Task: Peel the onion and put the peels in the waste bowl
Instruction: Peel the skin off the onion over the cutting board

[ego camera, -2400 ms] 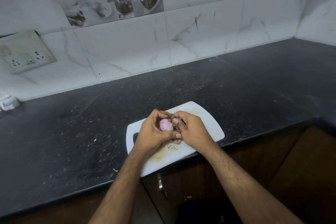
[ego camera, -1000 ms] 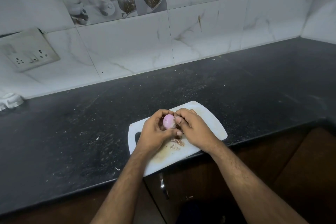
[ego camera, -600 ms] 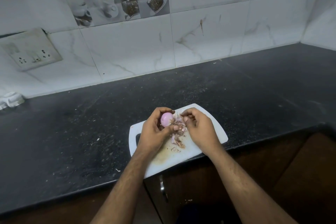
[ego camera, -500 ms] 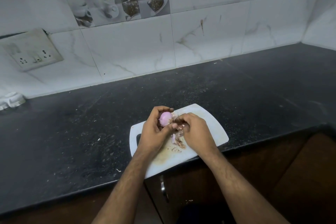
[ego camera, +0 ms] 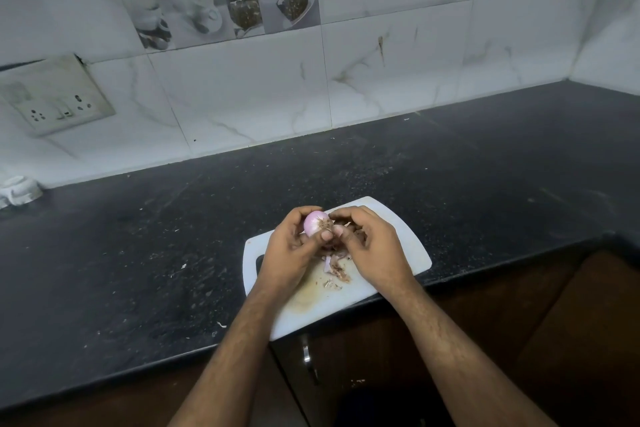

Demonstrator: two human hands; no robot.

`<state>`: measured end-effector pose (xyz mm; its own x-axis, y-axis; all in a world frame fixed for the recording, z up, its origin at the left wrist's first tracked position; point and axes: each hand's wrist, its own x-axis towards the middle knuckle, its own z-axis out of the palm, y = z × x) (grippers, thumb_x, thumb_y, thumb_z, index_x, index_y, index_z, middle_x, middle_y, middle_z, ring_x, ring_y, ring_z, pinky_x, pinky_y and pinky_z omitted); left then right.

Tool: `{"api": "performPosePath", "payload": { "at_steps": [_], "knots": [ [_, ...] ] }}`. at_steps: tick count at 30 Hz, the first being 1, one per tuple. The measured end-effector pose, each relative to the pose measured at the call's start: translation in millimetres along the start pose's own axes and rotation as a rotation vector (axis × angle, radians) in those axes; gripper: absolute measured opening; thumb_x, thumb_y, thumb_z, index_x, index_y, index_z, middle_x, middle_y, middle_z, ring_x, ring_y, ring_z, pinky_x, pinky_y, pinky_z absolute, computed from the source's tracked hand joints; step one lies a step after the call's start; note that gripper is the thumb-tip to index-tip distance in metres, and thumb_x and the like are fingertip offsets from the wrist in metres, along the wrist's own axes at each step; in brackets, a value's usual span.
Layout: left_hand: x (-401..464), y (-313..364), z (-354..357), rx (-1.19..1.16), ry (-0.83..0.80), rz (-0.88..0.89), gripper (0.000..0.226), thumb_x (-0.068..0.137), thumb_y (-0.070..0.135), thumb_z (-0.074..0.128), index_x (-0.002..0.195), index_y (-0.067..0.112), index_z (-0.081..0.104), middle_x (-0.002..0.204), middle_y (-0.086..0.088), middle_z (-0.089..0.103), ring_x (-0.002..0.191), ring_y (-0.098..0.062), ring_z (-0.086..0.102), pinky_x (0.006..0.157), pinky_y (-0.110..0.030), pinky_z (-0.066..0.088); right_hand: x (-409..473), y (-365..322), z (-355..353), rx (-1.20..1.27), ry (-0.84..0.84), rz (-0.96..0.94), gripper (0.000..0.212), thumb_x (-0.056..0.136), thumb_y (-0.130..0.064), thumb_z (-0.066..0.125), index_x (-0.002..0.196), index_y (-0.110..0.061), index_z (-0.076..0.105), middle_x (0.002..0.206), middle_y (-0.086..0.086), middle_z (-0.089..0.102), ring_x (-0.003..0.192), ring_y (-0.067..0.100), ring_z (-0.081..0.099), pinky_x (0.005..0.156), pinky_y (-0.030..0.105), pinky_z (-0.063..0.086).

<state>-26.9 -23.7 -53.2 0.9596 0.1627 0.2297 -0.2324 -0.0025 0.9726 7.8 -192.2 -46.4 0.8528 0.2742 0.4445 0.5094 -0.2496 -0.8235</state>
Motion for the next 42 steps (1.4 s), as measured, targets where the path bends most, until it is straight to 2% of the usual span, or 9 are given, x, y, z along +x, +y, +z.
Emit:
{"api": "performPosePath", "payload": {
  "at_steps": [4, 9, 15, 19, 24, 29, 33, 37, 42],
  "knots": [
    [1, -1, -2, 0.027, -0.032, -0.013, 0.039, 0.095, 0.031, 0.070, 0.129, 0.014, 0.065, 0.116, -0.008, 0.077, 0.105, -0.030, 0.076, 0.089, -0.042, 0.065, 0, 2, -2, 0.074, 0.004, 0.002, 0.020, 0.096, -0.018, 0.071, 0.114, -0.025, 0.073, 0.105, -0.015, 0.071, 0.095, 0.007, 0.066, 0.082, 0.017, 0.052],
    [0, -1, -2, 0.116, -0.057, 0.018, 0.061, 0.096, 0.069, 0.058, 0.135, 0.023, 0.066, 0.118, -0.004, 0.075, 0.109, -0.023, 0.073, 0.096, -0.044, 0.062, -1, 0, -2, 0.155, 0.025, 0.049, 0.015, 0.091, -0.018, 0.077, 0.104, -0.026, 0.076, 0.098, -0.014, 0.074, 0.086, 0.009, 0.068, 0.076, 0.019, 0.055],
    [-1, 0, -2, 0.168, -0.079, 0.054, 0.073, 0.091, 0.084, 0.052, 0.129, 0.023, 0.066, 0.115, -0.004, 0.073, 0.106, -0.023, 0.073, 0.096, -0.050, 0.061, -3, 1, 0, 0.111, 0.058, 0.036, 0.015, 0.088, -0.021, 0.080, 0.103, -0.023, 0.080, 0.092, -0.015, 0.075, 0.079, 0.006, 0.068, 0.071, 0.014, 0.052],
    [-1, -1, -3, 0.184, -0.089, 0.073, 0.074, 0.091, 0.085, 0.048, 0.123, 0.021, 0.063, 0.112, -0.010, 0.071, 0.102, -0.026, 0.072, 0.094, -0.054, 0.060, -4, 2, 3, 0.056, 0.039, 0.021, 0.016, 0.091, -0.019, 0.078, 0.106, -0.021, 0.081, 0.093, -0.011, 0.077, 0.085, 0.002, 0.071, 0.076, 0.018, 0.056],
    [-2, 1, -1, 0.225, -0.074, 0.109, 0.079, 0.089, 0.089, 0.043, 0.119, 0.018, 0.062, 0.103, 0.008, 0.072, 0.095, -0.009, 0.070, 0.084, -0.026, 0.057, -5, 5, 6, -0.088, 0.041, -0.019, 0.019, 0.093, -0.023, 0.076, 0.111, -0.022, 0.080, 0.099, -0.011, 0.077, 0.093, 0.000, 0.070, 0.085, 0.025, 0.058],
    [-4, 5, 0, 0.261, -0.089, 0.106, 0.074, 0.090, 0.088, 0.043, 0.118, 0.022, 0.061, 0.101, 0.014, 0.072, 0.093, -0.004, 0.071, 0.082, -0.020, 0.055, -6, 5, 9, -0.167, 0.077, -0.040, 0.020, 0.090, -0.026, 0.076, 0.110, -0.024, 0.080, 0.099, -0.012, 0.077, 0.092, 0.001, 0.070, 0.084, 0.028, 0.059],
    [-5, 5, 0, 0.306, -0.090, 0.096, 0.068, 0.092, 0.085, 0.044, 0.117, 0.023, 0.061, 0.100, 0.016, 0.072, 0.092, -0.002, 0.071, 0.080, -0.019, 0.055, -6, 6, 11, -0.155, 0.085, 0.003, 0.019, 0.088, -0.031, 0.076, 0.106, -0.027, 0.081, 0.094, -0.013, 0.076, 0.086, 0.003, 0.071, 0.078, 0.032, 0.061],
    [-3, 2, -1, 0.341, -0.084, 0.062, 0.041, 0.105, 0.055, 0.043, 0.118, 0.021, 0.062, 0.101, 0.011, 0.073, 0.092, -0.006, 0.072, 0.082, -0.022, 0.057, -6, 5, 11, -0.165, 0.076, 0.027, 0.020, 0.086, -0.035, 0.074, 0.103, -0.024, 0.080, 0.091, -0.013, 0.074, 0.083, 0.004, 0.070, 0.076, 0.034, 0.062],
    [0, -1, -3, 0.368, -0.097, 0.048, 0.039, 0.104, 0.057, 0.044, 0.117, 0.025, 0.062, 0.103, 0.006, 0.073, 0.095, -0.012, 0.072, 0.085, -0.030, 0.059, -7, 2, 12, -0.194, 0.075, 0.057, 0.016, 0.087, -0.031, 0.077, 0.101, -0.023, 0.079, 0.090, -0.013, 0.073, 0.081, 0.004, 0.069, 0.076, 0.033, 0.061]
  ]
}}
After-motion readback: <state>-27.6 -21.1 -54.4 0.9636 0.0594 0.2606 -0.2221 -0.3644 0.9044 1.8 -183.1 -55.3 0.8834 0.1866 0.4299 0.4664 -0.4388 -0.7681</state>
